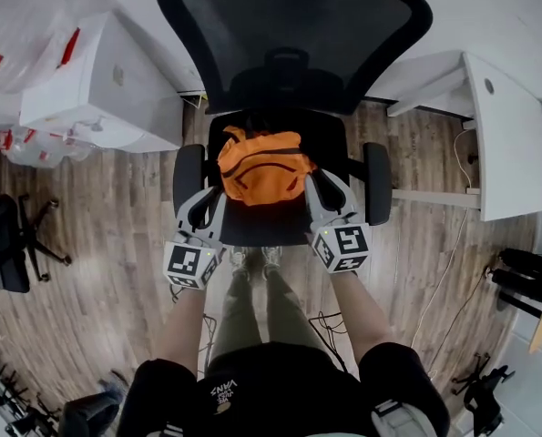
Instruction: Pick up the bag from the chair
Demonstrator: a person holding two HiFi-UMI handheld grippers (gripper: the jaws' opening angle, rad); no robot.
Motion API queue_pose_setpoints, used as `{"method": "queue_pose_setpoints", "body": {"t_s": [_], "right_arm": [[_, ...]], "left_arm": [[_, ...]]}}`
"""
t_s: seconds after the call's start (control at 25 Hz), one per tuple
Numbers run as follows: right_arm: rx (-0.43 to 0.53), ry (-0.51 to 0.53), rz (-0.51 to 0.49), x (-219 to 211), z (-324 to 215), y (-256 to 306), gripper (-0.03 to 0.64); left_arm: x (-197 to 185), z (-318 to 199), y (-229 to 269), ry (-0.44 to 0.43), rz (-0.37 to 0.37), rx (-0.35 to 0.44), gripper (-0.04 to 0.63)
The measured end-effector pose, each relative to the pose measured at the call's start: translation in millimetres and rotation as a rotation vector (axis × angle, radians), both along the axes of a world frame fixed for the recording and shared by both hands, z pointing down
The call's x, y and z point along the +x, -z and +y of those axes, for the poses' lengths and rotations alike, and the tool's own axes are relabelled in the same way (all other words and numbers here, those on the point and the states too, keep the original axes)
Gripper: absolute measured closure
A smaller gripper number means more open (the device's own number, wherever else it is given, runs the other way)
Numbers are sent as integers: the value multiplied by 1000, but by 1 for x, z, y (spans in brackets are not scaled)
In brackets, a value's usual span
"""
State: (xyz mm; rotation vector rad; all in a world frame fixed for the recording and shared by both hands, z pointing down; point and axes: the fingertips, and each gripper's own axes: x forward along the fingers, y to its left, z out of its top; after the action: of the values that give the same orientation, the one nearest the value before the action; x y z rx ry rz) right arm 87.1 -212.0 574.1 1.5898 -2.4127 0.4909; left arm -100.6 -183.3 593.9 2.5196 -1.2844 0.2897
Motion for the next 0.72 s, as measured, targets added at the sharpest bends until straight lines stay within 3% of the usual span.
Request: {"method": "queue_pose_setpoints", "body": {"t_s": [0.72], "right_arm": [[-61, 14, -2, 3, -7, -60, 543]], "left_arm": [[3, -1, -61, 37, 3, -82, 557]]}}
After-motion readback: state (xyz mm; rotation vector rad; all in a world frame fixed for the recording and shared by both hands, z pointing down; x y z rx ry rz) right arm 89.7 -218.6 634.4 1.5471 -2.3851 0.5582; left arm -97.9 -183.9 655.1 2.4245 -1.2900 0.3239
